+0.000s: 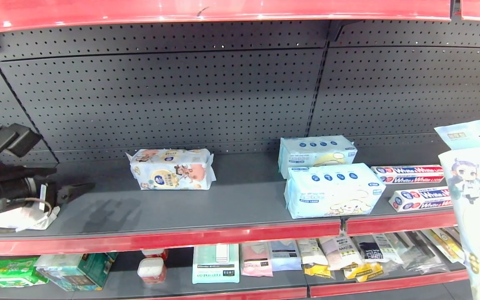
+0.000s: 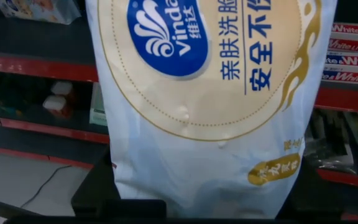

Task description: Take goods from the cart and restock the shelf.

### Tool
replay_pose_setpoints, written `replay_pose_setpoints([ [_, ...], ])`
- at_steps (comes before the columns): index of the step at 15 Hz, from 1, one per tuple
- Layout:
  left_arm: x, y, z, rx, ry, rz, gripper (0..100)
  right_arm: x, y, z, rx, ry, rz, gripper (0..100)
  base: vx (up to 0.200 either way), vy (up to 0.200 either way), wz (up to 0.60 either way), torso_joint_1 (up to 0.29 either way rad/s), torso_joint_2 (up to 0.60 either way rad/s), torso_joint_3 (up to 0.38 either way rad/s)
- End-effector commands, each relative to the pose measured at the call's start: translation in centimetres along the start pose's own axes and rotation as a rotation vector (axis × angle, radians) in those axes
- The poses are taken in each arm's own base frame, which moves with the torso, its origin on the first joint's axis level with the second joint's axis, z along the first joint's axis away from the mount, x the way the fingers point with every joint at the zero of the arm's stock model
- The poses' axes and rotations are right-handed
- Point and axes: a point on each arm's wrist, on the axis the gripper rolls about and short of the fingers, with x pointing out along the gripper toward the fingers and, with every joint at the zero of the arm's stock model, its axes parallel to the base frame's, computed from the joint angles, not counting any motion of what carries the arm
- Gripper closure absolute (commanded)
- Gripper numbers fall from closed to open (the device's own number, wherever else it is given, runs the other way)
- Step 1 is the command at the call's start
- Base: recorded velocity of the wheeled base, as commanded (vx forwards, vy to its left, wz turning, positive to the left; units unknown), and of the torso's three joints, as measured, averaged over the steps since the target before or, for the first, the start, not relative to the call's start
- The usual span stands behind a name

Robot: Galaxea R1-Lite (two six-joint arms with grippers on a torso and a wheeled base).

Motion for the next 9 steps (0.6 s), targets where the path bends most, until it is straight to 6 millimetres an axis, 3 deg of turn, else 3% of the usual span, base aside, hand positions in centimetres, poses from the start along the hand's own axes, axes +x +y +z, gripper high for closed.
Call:
replay_pose_setpoints([
  [1, 5.9, 4.0, -0.4, 0.000, 0.029, -0.092, 0, 0.7, -0.1, 0.2, 0.003, 0.037, -0.014, 100, 0.000, 0.000, 0.00, 0.000, 0.00, 0.000],
  [4, 9.6, 6.1, 0.2, 0.038, -0.011, -0.152, 0, 0.7, -0.2, 0.1, -0.005, 0.047, -0.041, 100, 0.000, 0.000, 0.00, 0.000, 0.00, 0.000],
  [9, 14.1, 7.2, -0.4, 0.158, 0.012, -0.309, 0, 1.5, -0.4, 0.3, -0.023, 0.083, -0.062, 100, 0.000, 0.000, 0.00, 0.000, 0.00, 0.000],
])
